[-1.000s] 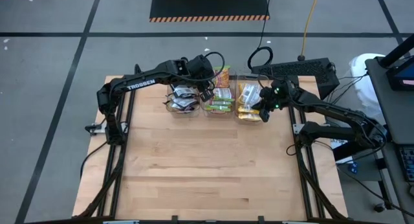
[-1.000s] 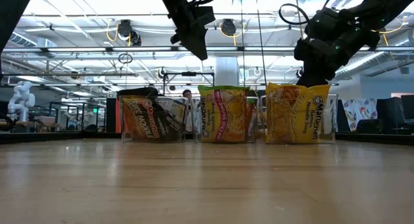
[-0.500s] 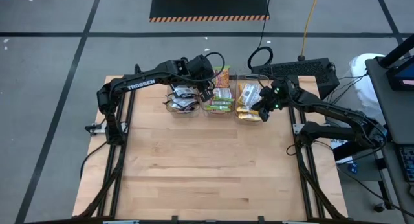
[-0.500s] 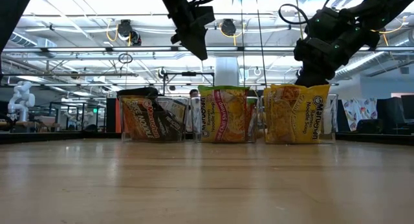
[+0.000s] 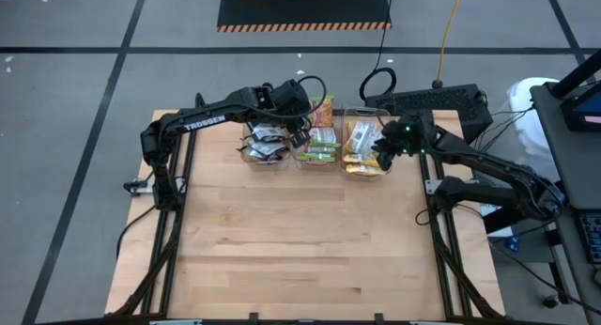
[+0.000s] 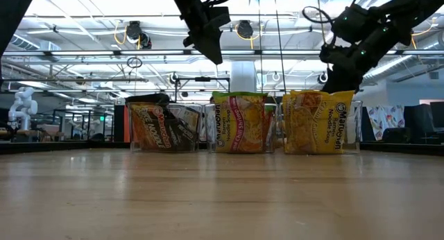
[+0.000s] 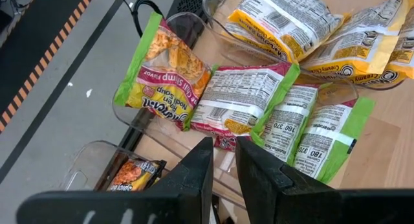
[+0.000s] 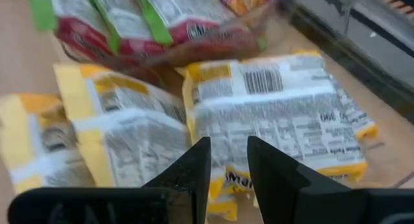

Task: Sort Maruchan noodles
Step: Adjust the yellow noodle packs in the right transparent bin

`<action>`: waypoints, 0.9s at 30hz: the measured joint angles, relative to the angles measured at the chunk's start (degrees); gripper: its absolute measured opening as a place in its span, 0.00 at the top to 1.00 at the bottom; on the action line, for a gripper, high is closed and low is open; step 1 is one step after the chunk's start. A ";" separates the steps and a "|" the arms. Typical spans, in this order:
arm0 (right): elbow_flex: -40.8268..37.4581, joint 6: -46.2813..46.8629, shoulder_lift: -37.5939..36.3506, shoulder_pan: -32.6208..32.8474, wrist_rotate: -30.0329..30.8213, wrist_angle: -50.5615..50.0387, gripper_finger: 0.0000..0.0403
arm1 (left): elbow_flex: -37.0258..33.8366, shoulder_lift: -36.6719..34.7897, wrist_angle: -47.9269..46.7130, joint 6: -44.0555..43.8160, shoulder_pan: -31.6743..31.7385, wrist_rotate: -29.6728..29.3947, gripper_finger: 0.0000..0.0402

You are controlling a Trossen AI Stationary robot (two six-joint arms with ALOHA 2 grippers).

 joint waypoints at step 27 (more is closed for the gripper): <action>3.54 -12.74 18.14 -5.13 -1.60 0.73 0.76 | 0.02 0.02 0.32 -0.55 0.00 0.02 0.82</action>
